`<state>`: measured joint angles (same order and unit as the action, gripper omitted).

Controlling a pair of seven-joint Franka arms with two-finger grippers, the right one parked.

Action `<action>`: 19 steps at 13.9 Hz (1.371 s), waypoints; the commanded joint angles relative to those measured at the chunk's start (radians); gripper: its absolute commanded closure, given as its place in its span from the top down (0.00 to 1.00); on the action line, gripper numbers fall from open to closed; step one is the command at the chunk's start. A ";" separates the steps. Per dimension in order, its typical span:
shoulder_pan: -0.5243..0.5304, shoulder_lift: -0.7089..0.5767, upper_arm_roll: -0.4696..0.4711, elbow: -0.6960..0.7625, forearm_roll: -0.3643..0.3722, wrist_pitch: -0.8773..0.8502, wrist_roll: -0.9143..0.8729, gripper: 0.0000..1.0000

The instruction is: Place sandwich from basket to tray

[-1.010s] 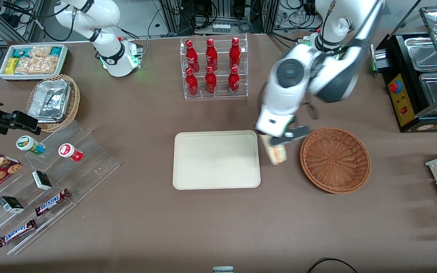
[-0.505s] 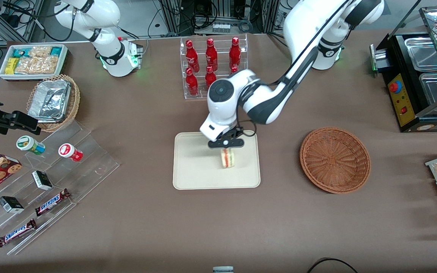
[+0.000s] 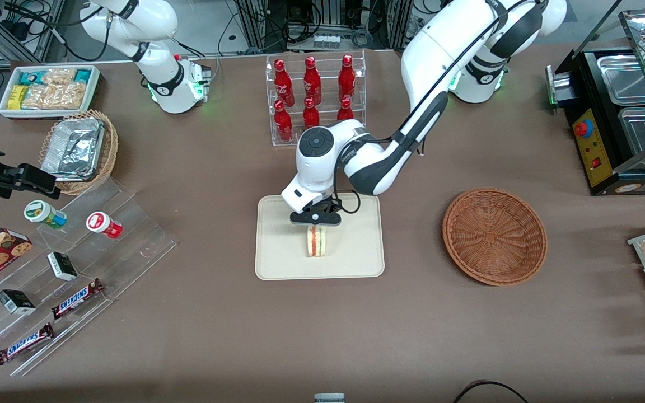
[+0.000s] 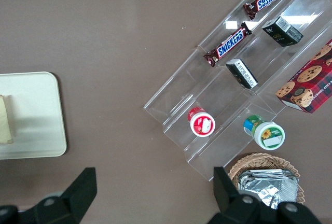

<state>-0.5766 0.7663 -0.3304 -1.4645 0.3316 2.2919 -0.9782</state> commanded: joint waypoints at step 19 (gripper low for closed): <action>0.401 -0.594 0.039 0.021 -0.181 -0.801 0.155 0.99</action>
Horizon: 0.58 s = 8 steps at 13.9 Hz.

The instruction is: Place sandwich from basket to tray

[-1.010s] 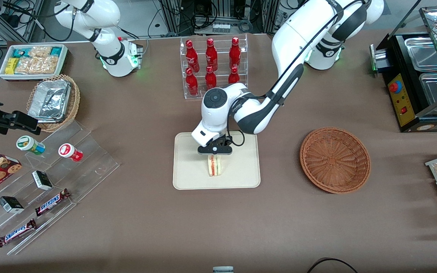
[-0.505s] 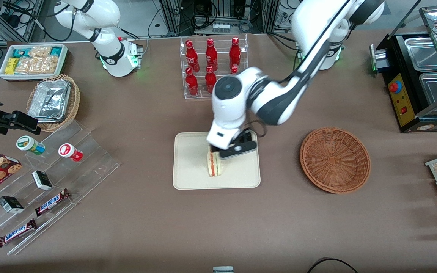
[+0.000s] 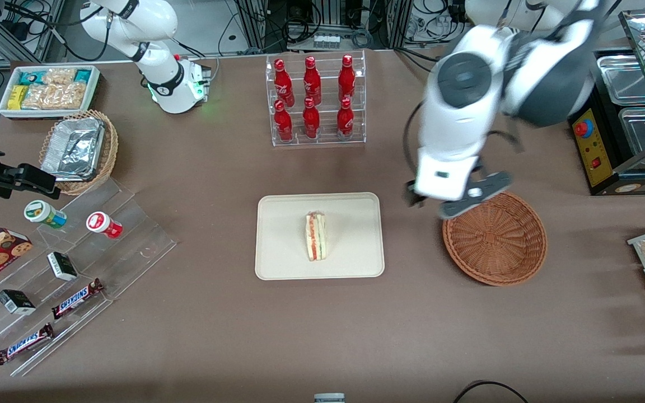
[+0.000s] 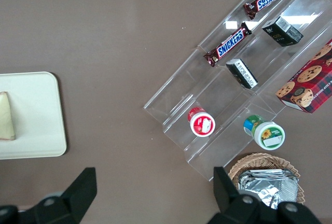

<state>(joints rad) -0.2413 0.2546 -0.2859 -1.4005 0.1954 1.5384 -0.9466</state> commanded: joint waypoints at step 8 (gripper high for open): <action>0.206 -0.279 0.216 -0.132 -0.166 -0.178 0.768 0.99</action>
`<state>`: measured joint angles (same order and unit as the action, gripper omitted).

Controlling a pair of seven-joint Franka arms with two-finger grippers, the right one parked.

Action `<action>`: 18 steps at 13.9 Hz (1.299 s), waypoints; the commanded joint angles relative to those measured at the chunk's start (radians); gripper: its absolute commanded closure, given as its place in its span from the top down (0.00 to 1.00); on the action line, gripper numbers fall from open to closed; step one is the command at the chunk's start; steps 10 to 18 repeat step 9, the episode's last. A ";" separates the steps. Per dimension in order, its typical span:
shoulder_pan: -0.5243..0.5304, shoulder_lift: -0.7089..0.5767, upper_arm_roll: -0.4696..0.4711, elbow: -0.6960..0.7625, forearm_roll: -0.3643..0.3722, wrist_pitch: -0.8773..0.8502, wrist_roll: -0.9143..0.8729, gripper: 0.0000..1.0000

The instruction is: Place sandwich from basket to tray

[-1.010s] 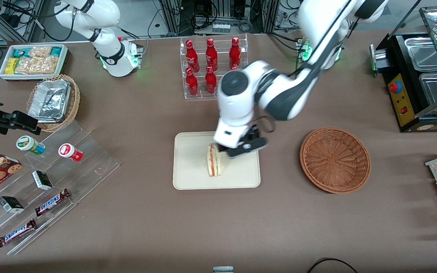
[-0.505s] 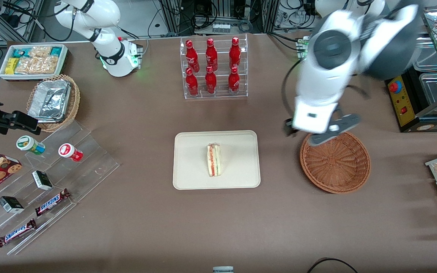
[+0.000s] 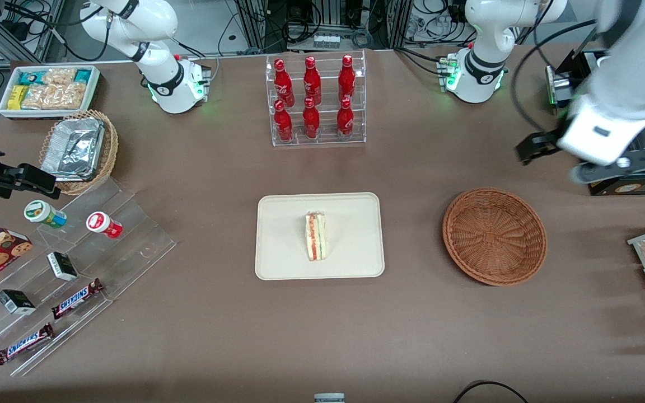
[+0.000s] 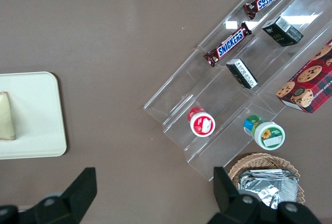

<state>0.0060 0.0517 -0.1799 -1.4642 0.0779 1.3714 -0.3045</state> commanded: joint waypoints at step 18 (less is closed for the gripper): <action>-0.044 -0.079 0.241 -0.047 -0.075 -0.023 0.340 0.99</action>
